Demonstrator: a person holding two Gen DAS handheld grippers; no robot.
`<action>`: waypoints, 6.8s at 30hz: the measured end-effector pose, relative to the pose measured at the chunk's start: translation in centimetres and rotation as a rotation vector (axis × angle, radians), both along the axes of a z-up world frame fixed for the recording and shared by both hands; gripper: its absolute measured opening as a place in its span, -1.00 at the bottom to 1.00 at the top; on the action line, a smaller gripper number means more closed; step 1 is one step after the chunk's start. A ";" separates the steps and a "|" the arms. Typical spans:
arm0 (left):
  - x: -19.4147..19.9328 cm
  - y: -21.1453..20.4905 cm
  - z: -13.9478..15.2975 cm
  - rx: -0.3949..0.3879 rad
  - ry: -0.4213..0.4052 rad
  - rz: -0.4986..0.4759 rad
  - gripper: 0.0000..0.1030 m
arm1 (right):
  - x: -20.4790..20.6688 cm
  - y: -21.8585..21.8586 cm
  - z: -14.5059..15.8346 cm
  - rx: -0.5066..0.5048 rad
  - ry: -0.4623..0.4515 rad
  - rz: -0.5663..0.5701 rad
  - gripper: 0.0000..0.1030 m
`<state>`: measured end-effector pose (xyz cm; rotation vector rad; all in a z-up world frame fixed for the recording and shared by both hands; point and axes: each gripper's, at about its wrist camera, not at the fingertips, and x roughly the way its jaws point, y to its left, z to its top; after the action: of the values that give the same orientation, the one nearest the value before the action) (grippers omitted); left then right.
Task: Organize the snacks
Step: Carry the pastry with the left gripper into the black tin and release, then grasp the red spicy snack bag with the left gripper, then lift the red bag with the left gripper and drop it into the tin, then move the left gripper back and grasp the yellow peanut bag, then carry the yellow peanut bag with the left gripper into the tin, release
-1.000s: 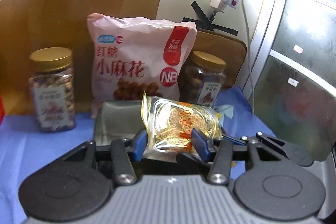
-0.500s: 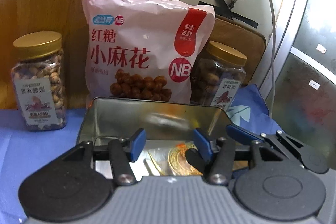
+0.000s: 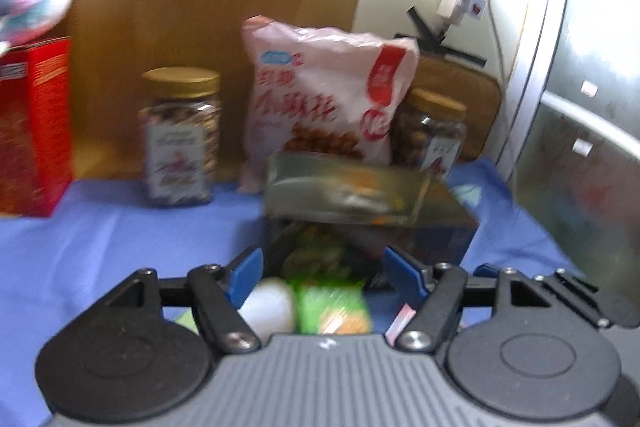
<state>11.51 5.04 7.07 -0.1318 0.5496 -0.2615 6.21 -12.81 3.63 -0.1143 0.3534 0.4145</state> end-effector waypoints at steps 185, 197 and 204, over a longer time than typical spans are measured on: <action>0.2 -9.3 -3.5 0.009 0.343 -0.200 0.03 | -4.0 -5.3 -3.7 -0.037 0.185 -0.115 0.62; 2.3 -8.5 -4.2 -0.126 0.408 -0.228 -0.27 | -1.8 -5.9 -3.5 -0.020 0.260 -0.006 0.21; 0.8 -7.7 0.0 -0.095 0.265 -0.236 -0.37 | -2.7 -4.9 -0.7 0.023 0.165 0.051 -0.15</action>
<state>12.34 -2.61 7.03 -0.1956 0.8178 -0.5050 3.48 -17.71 2.89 -0.0670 0.5088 0.4801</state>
